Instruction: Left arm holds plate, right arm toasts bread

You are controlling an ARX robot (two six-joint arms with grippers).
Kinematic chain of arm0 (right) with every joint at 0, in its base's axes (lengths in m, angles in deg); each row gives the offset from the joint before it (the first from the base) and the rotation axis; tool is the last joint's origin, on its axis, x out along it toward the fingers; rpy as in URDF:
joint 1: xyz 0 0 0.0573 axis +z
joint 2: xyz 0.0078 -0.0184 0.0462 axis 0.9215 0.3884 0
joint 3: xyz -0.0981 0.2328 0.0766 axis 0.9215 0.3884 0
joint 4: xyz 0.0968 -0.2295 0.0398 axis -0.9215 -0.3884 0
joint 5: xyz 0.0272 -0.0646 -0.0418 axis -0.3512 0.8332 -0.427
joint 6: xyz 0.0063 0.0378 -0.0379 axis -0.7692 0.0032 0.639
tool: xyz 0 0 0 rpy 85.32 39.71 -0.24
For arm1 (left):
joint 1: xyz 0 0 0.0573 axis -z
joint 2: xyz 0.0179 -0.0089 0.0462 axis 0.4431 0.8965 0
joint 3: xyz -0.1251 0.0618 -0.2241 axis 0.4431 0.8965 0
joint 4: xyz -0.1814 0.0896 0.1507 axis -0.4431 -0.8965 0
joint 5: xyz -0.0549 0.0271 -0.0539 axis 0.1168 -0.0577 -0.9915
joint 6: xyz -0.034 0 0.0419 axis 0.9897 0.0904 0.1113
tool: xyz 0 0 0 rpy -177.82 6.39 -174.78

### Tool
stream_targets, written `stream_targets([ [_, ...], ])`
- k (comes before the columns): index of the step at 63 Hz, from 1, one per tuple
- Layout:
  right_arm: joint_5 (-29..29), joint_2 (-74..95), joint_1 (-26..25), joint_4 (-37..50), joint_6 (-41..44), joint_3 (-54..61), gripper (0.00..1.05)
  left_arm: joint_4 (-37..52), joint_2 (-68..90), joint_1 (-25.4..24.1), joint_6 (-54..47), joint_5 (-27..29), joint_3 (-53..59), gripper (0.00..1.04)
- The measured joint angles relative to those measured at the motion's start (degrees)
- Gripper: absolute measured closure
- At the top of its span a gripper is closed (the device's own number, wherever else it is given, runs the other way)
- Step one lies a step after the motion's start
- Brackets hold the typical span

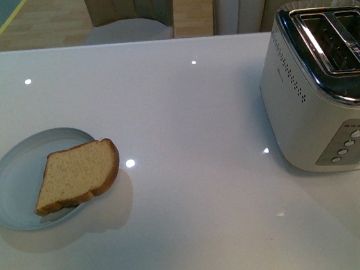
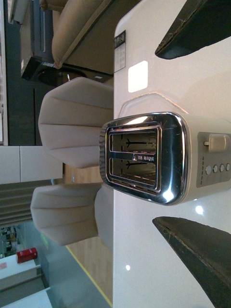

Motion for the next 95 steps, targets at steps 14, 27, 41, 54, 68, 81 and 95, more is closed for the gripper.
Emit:
stream_targets([
  [14, 0.0, 0.0, 0.0, 0.0, 0.0, 0.0, 0.09, 0.0, 0.0, 0.0, 0.0, 0.0, 0.0, 0.07],
  [27, 0.0, 0.0, 0.0, 0.0, 0.0, 0.0, 0.09, 0.0, 0.0, 0.0, 0.0, 0.0, 0.0, 0.07],
  [41, 0.0, 0.0, 0.0, 0.0, 0.0, 0.0, 0.09, -2.8, 1.5, -0.6, 0.8, -2.3, -0.9, 0.07],
  [54, -0.1, 0.0, 0.0, 0.0, 0.0, 0.0, 0.09, -38.0, 27.2, -6.5, 9.1, -19.6, -15.9, 0.07],
  [68, -0.1, 0.0, 0.0, 0.0, 0.0, 0.0, 0.09, -25.6, 43.7, -14.6, 4.6, -21.5, -20.1, 0.07],
  [81, -0.1, 0.0, 0.0, 0.0, 0.0, 0.0, 0.09, -9.9, 63.8, -16.4, 1.6, -20.7, -22.0, 0.07],
  [95, -0.1, 0.0, 0.0, 0.0, 0.0, 0.0, 0.09, 6.5, 88.6, -18.1, -0.8, -18.6, -27.8, 0.07],
])
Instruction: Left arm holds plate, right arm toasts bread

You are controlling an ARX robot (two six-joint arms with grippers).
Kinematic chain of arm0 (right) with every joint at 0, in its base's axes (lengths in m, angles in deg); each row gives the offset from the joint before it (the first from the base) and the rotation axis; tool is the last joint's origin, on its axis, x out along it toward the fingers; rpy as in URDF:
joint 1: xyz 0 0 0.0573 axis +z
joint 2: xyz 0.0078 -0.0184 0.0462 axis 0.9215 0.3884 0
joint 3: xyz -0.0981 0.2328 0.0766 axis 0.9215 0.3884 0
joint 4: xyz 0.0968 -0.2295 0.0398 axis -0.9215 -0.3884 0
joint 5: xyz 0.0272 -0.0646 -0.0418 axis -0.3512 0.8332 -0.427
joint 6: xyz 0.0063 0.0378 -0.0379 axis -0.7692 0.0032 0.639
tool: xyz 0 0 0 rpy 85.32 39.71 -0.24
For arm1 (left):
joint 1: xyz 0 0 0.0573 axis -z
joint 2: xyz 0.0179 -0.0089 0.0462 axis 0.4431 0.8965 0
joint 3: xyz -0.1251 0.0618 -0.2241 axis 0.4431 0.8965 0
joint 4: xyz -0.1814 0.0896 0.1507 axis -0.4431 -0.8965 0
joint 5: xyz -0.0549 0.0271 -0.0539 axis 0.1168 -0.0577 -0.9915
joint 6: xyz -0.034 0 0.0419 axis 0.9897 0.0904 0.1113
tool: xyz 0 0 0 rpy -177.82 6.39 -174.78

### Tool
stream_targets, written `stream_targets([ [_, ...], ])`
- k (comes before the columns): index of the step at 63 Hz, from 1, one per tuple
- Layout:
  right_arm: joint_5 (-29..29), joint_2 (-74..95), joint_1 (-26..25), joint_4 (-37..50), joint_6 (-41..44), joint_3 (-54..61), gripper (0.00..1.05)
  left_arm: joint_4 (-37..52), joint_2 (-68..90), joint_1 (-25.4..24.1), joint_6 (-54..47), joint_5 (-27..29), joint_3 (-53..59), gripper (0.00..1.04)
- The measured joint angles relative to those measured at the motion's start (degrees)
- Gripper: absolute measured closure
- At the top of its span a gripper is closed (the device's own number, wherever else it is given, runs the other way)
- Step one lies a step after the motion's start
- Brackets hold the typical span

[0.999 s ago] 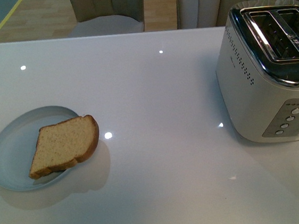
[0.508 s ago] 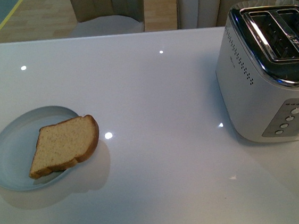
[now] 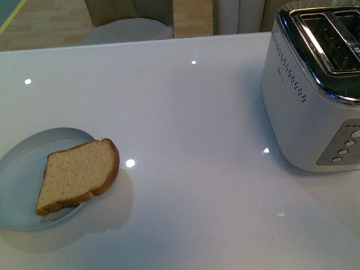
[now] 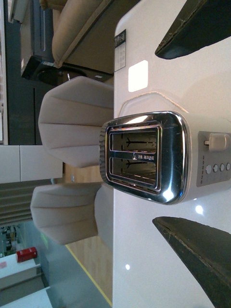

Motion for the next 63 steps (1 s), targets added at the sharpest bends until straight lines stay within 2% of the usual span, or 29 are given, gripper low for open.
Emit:
stream_targets([
  [12, 0.0, 0.0, 0.0, 0.0, 0.0, 0.0, 0.09, 7.9, 15.6, -0.2, 0.6, 1.5, -5.4, 0.07],
  [29, 0.0, 0.0, 0.0, 0.0, 0.0, 0.0, 0.09, 11.8, 30.9, -0.7, 1.0, 3.8, -13.1, 0.07],
  [45, 0.0, 0.0, 0.0, 0.0, 0.0, 0.0, 0.09, 13.9, 38.8, 0.6, 1.6, 5.1, -18.9, 0.07],
  [63, 0.0, 0.0, 0.0, 0.0, 0.0, 0.0, 0.09, 14.3, 42.1, 1.9, 2.0, 5.0, -20.7, 0.07],
])
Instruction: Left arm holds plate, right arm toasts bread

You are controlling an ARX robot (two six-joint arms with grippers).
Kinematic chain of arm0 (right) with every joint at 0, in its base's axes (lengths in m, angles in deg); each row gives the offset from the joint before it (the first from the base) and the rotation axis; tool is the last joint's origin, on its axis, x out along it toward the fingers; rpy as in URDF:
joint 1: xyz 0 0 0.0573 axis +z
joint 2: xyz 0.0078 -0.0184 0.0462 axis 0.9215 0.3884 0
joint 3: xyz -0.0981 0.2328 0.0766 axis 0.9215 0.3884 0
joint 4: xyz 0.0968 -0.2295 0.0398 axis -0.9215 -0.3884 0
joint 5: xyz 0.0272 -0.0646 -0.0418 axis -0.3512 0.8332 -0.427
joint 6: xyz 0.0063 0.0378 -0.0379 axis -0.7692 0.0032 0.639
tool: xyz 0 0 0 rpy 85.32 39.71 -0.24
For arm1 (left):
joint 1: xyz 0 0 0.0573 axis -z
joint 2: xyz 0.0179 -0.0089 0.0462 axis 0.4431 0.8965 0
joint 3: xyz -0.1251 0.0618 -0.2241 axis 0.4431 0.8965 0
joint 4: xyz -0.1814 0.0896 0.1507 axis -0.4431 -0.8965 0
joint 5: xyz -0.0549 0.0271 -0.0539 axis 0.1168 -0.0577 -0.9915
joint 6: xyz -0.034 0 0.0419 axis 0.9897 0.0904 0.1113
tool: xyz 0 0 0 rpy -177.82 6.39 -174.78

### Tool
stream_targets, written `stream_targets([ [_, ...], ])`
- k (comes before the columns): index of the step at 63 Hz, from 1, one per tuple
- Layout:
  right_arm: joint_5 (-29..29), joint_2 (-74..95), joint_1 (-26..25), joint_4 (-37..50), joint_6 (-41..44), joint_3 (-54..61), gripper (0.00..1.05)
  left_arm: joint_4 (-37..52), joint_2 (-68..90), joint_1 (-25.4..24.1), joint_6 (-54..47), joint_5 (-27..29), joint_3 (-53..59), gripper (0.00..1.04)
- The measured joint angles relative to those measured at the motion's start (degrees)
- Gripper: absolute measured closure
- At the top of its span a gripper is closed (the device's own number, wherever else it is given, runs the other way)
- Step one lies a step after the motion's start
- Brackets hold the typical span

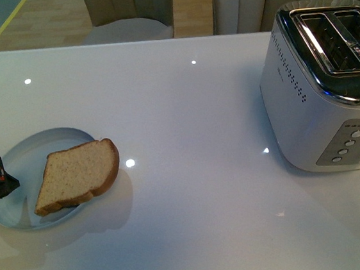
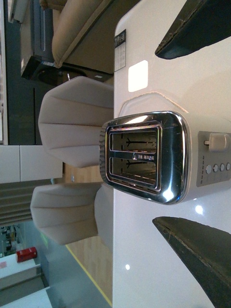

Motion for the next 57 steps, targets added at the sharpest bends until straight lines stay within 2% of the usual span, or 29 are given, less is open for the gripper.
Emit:
stream_targets([
  [25, 0.0, 0.0, 0.0, 0.0, 0.0, 0.0, 0.09, 0.1, 0.9, 2.0, -0.7, 0.1, 0.0, 0.09],
  [57, 0.0, 0.0, 0.0, 0.0, 0.0, 0.0, 0.09, -0.1, 1.4, 3.1, -0.3, 1.1, 0.7, 0.94],
])
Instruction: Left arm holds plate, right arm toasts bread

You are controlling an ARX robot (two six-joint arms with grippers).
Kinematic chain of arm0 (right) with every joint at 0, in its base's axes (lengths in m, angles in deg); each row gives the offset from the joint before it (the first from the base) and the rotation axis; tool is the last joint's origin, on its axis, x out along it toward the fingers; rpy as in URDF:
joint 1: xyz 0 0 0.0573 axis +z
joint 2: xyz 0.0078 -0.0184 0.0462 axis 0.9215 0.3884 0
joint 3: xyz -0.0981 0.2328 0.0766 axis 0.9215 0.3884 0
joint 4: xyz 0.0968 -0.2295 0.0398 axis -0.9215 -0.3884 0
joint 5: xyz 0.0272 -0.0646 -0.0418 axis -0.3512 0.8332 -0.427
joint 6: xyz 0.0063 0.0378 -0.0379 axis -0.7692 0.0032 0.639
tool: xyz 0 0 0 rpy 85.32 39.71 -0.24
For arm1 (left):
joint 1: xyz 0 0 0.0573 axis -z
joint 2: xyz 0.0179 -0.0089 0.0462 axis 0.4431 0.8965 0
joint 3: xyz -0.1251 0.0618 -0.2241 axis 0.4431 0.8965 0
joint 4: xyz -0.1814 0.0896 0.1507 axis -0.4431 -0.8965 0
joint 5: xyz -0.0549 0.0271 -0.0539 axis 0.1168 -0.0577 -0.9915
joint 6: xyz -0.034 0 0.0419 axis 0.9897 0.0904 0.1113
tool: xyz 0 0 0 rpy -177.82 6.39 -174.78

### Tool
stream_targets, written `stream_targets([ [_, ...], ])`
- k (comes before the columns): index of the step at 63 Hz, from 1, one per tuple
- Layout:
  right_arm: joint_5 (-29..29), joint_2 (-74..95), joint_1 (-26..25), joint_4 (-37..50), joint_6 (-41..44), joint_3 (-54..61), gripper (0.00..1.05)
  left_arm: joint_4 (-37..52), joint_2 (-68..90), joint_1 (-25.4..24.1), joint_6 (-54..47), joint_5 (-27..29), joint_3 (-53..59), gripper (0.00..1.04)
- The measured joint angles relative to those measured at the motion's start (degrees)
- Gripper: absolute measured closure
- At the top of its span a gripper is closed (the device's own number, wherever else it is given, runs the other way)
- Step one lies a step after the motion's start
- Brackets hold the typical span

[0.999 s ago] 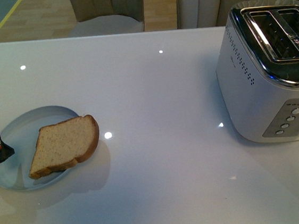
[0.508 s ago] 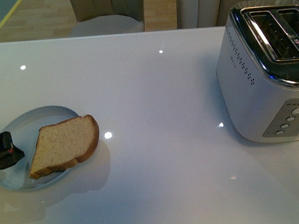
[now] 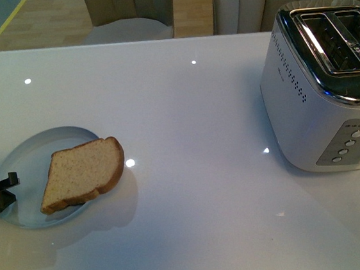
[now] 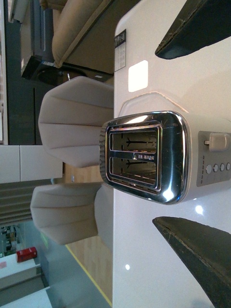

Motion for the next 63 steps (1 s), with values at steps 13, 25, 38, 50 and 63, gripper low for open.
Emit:
stream_targets([
  [13, 0.0, 0.0, 0.0, 0.0, 0.0, 0.0, 0.09, 0.2, 0.0, -0.1, 2.9, -2.2, 0.0, 1.02],
  [25, 0.0, 0.0, 0.0, 0.0, 0.0, 0.0, 0.09, -1.1, -0.6, -1.1, 6.1, -3.7, 0.0, 1.02],
  [38, 0.0, 0.0, 0.0, 0.0, 0.0, 0.0, 0.09, -4.6, -5.4, -3.3, 11.1, -4.7, 0.0, 1.02],
  [50, 0.0, 0.0, 0.0, 0.0, 0.0, 0.0, 0.09, -7.8, -13.5, -4.2, 14.3, -4.7, 0.4, 1.02],
  [63, 0.0, 0.0, 0.0, 0.0, 0.0, 0.0, 0.09, -13.0, -24.6, -3.7, 19.3, -5.3, 2.6, 1.02],
])
